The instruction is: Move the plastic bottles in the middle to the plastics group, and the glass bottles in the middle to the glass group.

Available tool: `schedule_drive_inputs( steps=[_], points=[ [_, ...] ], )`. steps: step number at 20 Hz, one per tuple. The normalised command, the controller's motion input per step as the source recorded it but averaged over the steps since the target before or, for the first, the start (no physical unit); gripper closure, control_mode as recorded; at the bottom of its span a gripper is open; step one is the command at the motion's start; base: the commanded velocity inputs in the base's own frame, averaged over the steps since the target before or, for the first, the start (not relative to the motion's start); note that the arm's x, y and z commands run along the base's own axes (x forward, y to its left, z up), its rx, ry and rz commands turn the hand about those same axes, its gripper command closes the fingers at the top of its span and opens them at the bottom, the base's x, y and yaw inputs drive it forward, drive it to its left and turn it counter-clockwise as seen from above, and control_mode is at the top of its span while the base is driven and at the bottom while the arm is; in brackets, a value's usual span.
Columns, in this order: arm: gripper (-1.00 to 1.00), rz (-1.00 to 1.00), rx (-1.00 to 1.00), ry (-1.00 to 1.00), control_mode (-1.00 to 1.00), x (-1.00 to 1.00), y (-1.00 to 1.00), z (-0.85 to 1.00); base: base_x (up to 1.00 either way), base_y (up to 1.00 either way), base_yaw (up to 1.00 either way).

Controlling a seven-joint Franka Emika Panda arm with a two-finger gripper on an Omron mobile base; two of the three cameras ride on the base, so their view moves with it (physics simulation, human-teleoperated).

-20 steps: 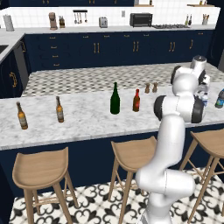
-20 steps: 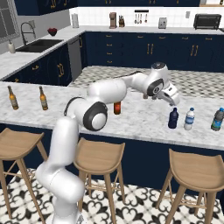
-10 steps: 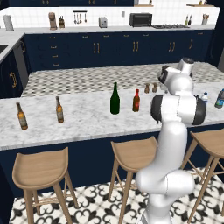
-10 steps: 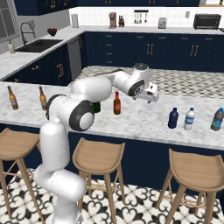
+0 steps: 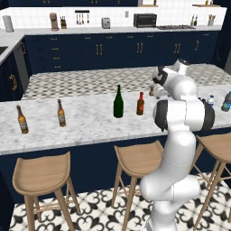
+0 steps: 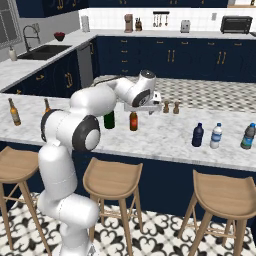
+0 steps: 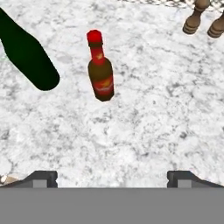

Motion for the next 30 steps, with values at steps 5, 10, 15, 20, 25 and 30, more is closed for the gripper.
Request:
schedule_drive_inputs(
  steps=[5,10,15,20,25,30],
  points=[
    [-1.00,0.00,-0.07,0.13,-1.00,0.12,0.52,0.07,0.00,0.00,0.00],
    [-1.00,0.00,-0.04,0.09,-1.00,0.01,0.61,0.00,0.00,0.00,0.00],
    [-1.00,0.00,-0.01,0.03,-1.00,0.19,0.23,-0.12,0.00,0.00,0.00],
    [-1.00,-0.06,0.00,0.00,-1.00,0.39,0.00,-0.17,0.00,0.00,0.00],
    [-1.00,-0.11,0.00,0.00,-1.00,0.35,0.00,-0.19,0.00,0.00,0.00],
    [-1.00,-0.09,0.03,-0.18,-1.00,0.07,0.00,-0.03,0.00,0.00,0.00]
  ],
)
